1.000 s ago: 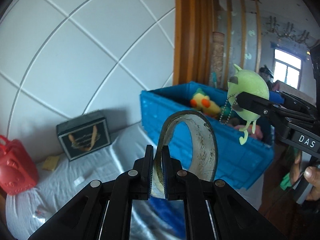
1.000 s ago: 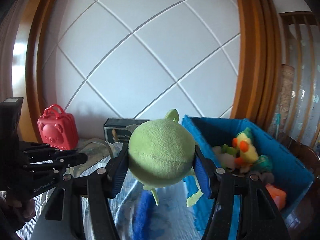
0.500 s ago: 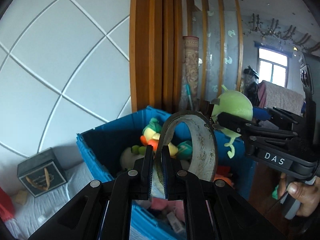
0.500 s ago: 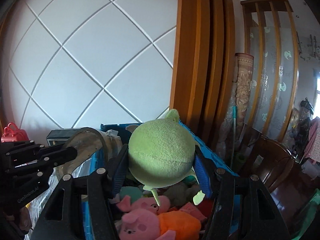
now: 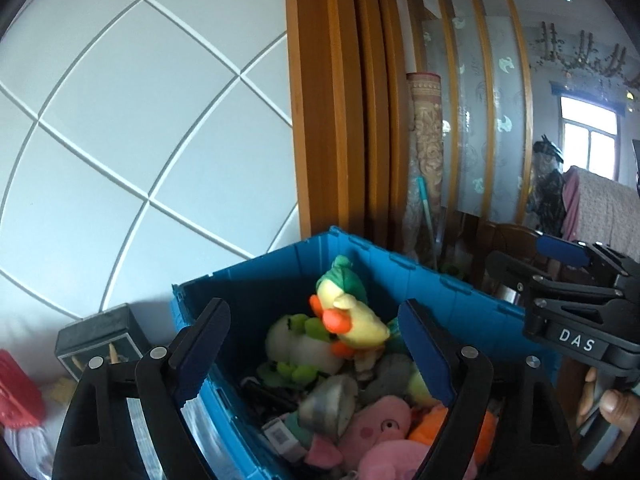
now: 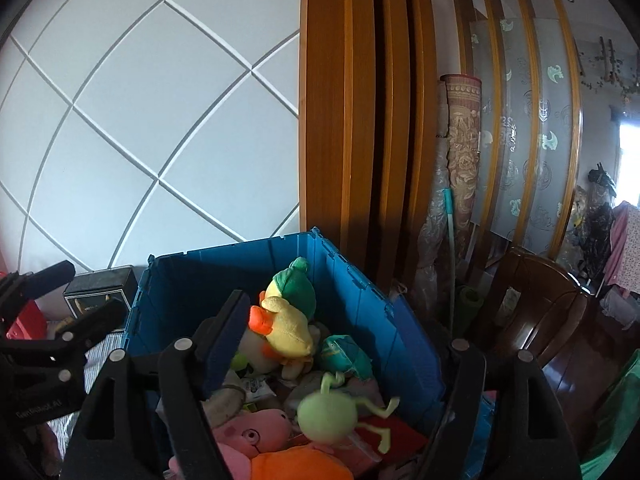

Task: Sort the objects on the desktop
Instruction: 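Carry glass jar into blue bin with left tool while right tool drops green plush in, then withdraw both open tools from the bin back over the bed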

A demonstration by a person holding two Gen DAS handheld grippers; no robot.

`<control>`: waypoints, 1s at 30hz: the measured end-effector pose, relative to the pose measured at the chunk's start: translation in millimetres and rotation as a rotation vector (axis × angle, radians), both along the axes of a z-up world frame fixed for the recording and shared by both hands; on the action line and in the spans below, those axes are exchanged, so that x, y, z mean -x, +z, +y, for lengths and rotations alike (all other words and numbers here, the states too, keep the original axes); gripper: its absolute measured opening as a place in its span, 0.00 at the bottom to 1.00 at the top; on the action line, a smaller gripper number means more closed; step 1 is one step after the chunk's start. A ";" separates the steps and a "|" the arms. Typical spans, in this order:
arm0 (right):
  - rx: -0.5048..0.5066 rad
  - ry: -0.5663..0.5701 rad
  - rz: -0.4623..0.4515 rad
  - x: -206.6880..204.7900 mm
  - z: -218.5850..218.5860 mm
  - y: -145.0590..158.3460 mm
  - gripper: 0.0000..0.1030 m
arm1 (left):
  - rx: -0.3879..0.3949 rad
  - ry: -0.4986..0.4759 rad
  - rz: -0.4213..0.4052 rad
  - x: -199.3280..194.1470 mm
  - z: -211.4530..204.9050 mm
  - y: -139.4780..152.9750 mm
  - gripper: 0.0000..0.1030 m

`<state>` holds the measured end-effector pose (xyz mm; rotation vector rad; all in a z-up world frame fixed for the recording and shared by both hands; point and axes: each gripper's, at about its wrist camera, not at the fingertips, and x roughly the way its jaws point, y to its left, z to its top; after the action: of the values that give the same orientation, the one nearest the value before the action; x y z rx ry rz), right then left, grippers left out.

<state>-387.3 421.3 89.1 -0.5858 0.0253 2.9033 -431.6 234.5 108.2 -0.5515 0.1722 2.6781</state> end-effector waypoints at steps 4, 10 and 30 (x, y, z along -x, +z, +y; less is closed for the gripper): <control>-0.002 -0.015 0.047 -19.3 -6.5 3.2 0.80 | 0.025 0.018 0.016 -10.9 -6.7 -4.6 0.85; -0.030 -0.030 0.092 -49.3 -24.2 -4.0 0.81 | 0.050 0.026 0.050 -40.9 -16.9 -16.2 0.85; -0.054 -0.005 0.149 -161.1 -112.0 -25.8 0.81 | 0.016 0.065 0.059 -137.8 -113.7 -45.4 0.85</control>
<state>-226.1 309.3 63.3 -0.3599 -0.0309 2.9257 -293.8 120.8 62.8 -0.4906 0.1956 2.7601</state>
